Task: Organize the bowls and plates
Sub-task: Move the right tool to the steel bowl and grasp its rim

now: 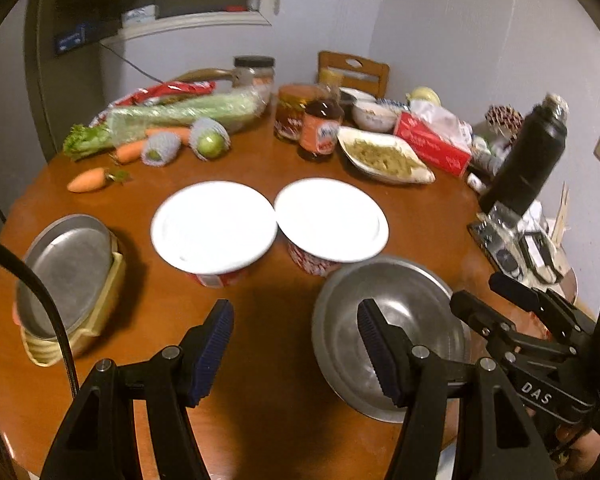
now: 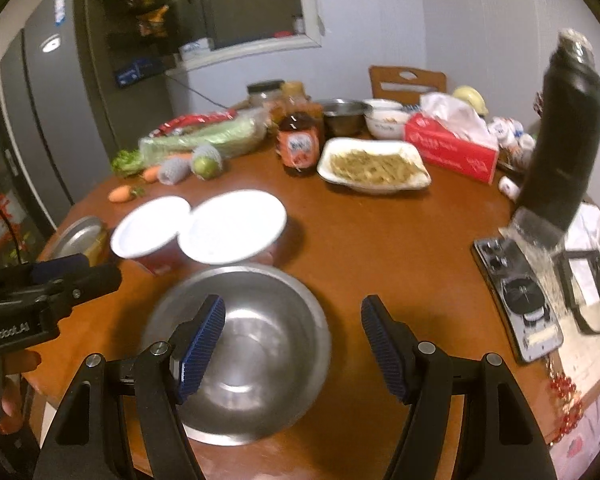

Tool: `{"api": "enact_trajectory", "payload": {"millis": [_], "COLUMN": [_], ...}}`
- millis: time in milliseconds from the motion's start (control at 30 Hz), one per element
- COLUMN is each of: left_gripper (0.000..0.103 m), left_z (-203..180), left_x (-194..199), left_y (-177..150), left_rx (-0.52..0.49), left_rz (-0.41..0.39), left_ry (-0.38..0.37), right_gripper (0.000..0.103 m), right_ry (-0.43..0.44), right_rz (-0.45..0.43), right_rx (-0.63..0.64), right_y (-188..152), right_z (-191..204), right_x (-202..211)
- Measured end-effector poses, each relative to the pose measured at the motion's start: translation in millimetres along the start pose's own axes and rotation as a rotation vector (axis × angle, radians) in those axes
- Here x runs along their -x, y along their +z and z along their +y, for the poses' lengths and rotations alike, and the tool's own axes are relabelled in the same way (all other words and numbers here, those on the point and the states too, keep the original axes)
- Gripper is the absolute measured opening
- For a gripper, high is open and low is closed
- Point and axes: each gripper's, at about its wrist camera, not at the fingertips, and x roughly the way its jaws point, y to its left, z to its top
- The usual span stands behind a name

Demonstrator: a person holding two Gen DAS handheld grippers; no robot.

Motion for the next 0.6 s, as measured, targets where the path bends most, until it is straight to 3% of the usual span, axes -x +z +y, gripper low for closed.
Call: {"api": "enact_trajectory", "payload": {"millis": [467,600], "left_gripper": [0.064,0.064], "left_z": [-15.1,-18.8], "left_x": [-42.4,-52.1], "left_y": [-11.7,-14.6], "left_rx": [-0.021,-0.026], "left_rz": [0.097,0.124], "left_ry": [-0.010,-0.013], "right_gripper": [0.072,0.064], "right_ry": [-0.018,0.000], "right_rz": [0.070,0.074], "right_rx": [-0.040,-0.029], "right_y": [-22.9,-24.3], "right_z": [-18.8,-17.9], "right_x": [-32.2,-37.2]}}
